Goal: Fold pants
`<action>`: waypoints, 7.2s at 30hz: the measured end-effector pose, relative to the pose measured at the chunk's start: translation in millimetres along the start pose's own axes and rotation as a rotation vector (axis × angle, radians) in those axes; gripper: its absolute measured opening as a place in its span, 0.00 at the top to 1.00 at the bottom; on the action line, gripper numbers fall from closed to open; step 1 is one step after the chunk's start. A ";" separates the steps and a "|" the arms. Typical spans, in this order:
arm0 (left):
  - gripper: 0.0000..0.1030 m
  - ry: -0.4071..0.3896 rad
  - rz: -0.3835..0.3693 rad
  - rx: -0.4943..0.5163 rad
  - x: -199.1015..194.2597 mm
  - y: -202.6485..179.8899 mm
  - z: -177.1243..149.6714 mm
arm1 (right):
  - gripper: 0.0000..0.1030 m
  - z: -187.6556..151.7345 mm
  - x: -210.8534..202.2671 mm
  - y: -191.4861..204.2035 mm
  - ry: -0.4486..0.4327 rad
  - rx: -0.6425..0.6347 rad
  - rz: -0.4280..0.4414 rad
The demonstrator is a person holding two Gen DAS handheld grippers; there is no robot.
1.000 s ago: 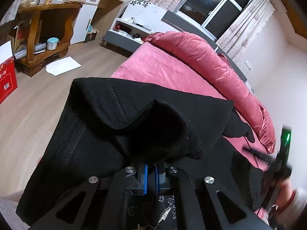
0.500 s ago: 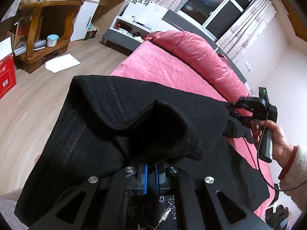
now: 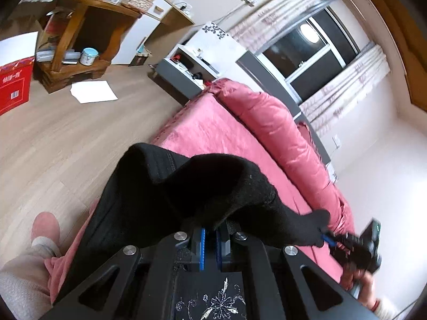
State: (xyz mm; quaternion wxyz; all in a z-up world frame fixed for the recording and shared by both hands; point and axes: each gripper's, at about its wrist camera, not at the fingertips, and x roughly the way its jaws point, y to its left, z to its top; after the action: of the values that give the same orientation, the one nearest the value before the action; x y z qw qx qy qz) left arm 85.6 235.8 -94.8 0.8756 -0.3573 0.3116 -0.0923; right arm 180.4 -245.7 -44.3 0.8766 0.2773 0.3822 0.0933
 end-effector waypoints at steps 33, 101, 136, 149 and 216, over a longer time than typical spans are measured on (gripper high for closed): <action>0.39 0.205 -0.058 -0.264 11.4 28.7 -40.7 | 0.33 32.9 73.0 10.8 0.056 -0.004 -0.103; 0.52 0.251 0.327 -0.209 -18.9 3.8 -43.4 | 0.52 -135.6 -63.6 -86.1 -0.039 0.153 -0.044; 0.94 0.143 0.064 -0.268 -31.5 3.0 -32.3 | 0.91 -62.2 -130.4 -218.4 -0.284 0.509 -0.126; 0.94 0.185 0.162 -0.232 -44.7 29.5 -28.5 | 0.92 -122.3 -204.3 -169.5 -0.280 0.293 -0.160; 0.75 0.323 0.273 0.385 64.7 -110.5 -113.8 | 0.91 -66.6 -278.4 -310.5 -0.467 0.500 -0.312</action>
State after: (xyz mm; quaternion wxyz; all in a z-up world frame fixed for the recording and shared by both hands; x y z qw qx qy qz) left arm 73.8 65.9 -113.1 0.8707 -0.1198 0.4691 -0.0866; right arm -74.9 -579.9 -82.1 0.8491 0.4349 0.2205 -0.2031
